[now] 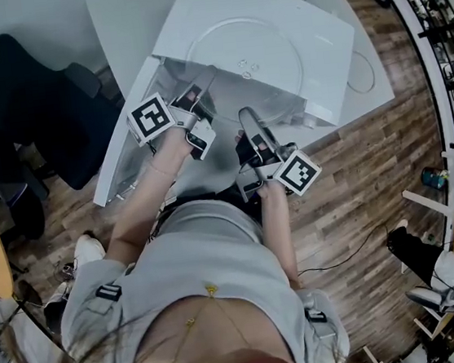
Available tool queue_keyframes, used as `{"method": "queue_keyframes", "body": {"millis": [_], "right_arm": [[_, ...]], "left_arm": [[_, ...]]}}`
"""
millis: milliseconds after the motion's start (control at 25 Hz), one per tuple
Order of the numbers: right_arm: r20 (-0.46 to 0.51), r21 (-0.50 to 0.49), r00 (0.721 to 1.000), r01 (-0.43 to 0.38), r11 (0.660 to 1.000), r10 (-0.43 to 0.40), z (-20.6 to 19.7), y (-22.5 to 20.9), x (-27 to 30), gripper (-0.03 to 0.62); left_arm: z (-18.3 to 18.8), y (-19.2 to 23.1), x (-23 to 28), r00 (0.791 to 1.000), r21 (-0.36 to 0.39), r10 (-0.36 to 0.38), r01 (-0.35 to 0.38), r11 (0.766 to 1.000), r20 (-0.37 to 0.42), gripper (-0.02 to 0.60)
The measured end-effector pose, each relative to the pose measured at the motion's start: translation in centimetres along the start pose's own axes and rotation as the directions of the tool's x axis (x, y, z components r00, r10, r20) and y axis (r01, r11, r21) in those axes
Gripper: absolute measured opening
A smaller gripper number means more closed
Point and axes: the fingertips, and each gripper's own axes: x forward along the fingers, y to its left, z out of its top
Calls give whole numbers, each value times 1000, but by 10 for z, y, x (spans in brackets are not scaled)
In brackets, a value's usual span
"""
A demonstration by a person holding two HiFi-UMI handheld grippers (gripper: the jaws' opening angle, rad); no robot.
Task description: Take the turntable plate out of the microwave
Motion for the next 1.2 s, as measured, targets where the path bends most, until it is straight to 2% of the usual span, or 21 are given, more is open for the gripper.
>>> {"method": "queue_keyframes", "body": {"millis": [80, 120, 240, 400, 440, 480, 520, 600, 640, 680, 720, 760, 840, 880, 1040, 1200], "right_arm": [[12, 16, 1000, 5, 1000, -5, 2, -3, -1, 83], [19, 26, 1000, 4, 1000, -5, 3, -4, -2, 78], [40, 57, 999, -7, 998, 4, 6, -6, -5, 71], [58, 81, 998, -15, 997, 10, 6, -7, -5, 69], [62, 86, 998, -15, 996, 9, 6, -8, -5, 69], [63, 86, 998, -12, 996, 7, 6, -8, -5, 69], [62, 84, 998, -9, 996, 4, 6, -7, -5, 69], [60, 83, 998, -6, 997, 1, 6, -7, -5, 69], [60, 83, 998, -7, 997, 2, 6, -8, -5, 69], [60, 82, 998, -9, 997, 4, 6, -7, -5, 69], [59, 79, 998, -14, 997, 9, 6, -7, -5, 71], [58, 74, 998, -21, 997, 16, 6, -7, -5, 75], [57, 63, 998, -34, 997, 30, 7, -8, -5, 78], [60, 59, 998, -41, 997, 37, 7, -9, -4, 80], [72, 54, 996, -51, 997, 47, 14, -14, -4, 78], [54, 45, 997, -53, 998, 50, 17, -17, 0, 75]], "left_arm": [[3, -5, -9, 1000, 157, 0, 3, 988, -16, 151], [4, -8, -15, 1000, 239, 2, 4, 971, -27, 188], [-3, -14, -34, 997, 432, 12, 21, 901, -73, 230], [-20, -19, -56, 991, 616, 61, 25, 788, -119, 288], [-26, -21, -61, 989, 666, 73, 32, 745, -129, 309], [-32, -22, -65, 986, 723, 91, 37, 690, -138, 325], [-38, -23, -69, 983, 784, 114, 42, 619, -142, 336], [-50, -23, -74, 977, 894, 161, 57, 444, -143, 354], [-56, -20, -75, 972, 929, 184, 70, 364, -145, 356], [-61, -17, -75, 967, 946, 207, 81, 314, -151, 356], [-66, -14, -73, 963, 950, 220, 87, 300, -157, 354], [-67, -14, -70, 963, 945, 215, 88, 315, -161, 355], [-66, -18, -62, 971, 928, 184, 79, 365, -155, 354], [-65, -19, -60, 973, 925, 177, 73, 373, -148, 356], [-64, -19, -52, 973, 937, 185, 66, 344, -137, 356], [-63, -15, -47, 970, 940, 199, 63, 336, -136, 355]]}}
